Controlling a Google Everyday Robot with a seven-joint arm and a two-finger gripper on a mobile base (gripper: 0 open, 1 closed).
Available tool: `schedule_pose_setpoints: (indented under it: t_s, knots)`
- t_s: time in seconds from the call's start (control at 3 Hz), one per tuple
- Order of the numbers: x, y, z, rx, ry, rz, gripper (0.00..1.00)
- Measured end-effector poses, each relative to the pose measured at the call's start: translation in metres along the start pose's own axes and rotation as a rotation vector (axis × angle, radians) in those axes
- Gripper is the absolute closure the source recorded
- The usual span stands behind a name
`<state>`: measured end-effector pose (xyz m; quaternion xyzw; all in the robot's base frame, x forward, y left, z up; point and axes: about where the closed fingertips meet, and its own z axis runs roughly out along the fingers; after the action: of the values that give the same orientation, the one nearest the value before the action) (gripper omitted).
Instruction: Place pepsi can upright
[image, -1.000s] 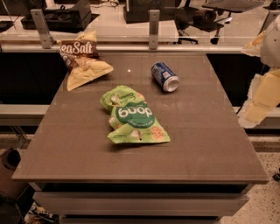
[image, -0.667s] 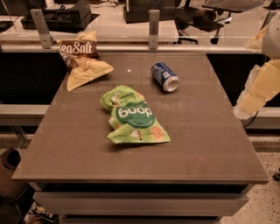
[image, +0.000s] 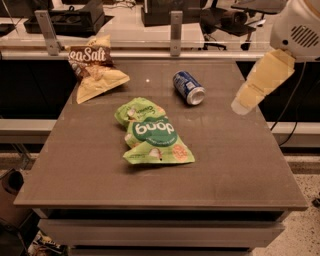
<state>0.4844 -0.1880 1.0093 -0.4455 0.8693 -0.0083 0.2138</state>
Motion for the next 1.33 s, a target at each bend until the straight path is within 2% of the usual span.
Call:
schedule_pose_setpoints:
  t_s: [0.67, 1.0, 1.33]
  knots:
    - [-0.039, -0.015, 0.025, 0.048, 0.066, 0.244, 0.0]
    - [-0.045, -0.03, 0.044, 0.05, 0.065, 0.366, 0.0]
    - [-0.047, -0.044, 0.065, 0.041, 0.052, 0.442, 0.0]
